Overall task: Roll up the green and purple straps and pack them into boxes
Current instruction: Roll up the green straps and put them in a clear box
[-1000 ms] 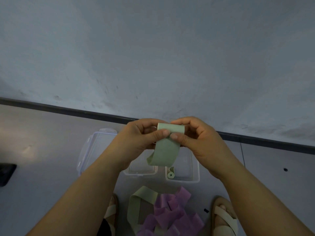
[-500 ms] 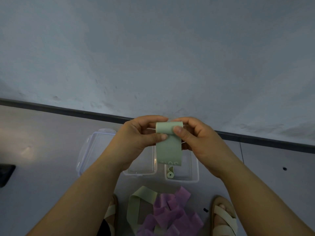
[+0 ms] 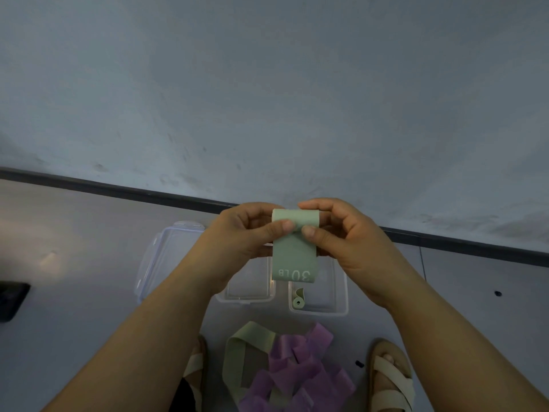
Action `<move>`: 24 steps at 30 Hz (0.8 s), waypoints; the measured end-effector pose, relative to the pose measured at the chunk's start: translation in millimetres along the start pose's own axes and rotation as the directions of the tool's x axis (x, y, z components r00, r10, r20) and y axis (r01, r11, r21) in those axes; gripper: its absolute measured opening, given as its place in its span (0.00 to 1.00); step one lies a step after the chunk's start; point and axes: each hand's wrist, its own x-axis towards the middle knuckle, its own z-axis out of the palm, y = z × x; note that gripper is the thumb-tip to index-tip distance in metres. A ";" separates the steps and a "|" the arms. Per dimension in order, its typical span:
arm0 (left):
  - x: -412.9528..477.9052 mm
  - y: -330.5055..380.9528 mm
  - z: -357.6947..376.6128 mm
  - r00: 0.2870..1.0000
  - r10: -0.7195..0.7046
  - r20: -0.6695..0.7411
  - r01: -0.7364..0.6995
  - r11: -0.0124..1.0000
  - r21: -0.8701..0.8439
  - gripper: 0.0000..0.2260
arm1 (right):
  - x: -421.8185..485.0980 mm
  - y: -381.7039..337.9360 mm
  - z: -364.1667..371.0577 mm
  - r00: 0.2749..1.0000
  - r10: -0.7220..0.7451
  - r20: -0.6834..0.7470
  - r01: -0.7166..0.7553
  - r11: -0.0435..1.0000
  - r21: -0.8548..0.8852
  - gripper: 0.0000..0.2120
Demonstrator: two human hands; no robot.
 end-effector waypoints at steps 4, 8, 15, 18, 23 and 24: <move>-0.7 -1.4 -0.2 0.999 0.034 0.012 -0.034 0.999 0.001 0.16 | 0.0 0.6 -0.1 0.995 0.099 -0.009 -0.099 0.995 -0.018 0.14; -0.7 0.3 1.5 0.998 0.062 0.029 -0.063 0.998 0.022 0.17 | -0.4 2.3 0.7 0.990 0.138 -0.007 -0.139 0.989 -0.059 0.23; -0.9 1.0 4.2 0.999 0.010 0.038 -0.009 1.000 -0.025 0.18 | 1.7 2.4 -1.2 0.995 0.102 -0.021 -0.102 0.994 0.032 0.05; -0.5 1.3 3.3 0.998 -0.050 0.044 0.051 0.998 -0.028 0.19 | 1.8 3.4 -1.8 0.998 0.067 -0.018 -0.067 0.998 0.013 0.06; -0.6 0.9 1.8 0.997 -0.067 0.044 0.068 0.998 -0.004 0.16 | -0.1 2.4 -1.5 1.000 0.006 0.010 -0.005 0.997 -0.074 0.09; -0.7 1.0 1.5 0.997 -0.064 0.046 0.064 0.998 0.000 0.16 | -0.1 2.2 -1.0 1.000 -0.011 0.010 0.012 0.995 -0.103 0.10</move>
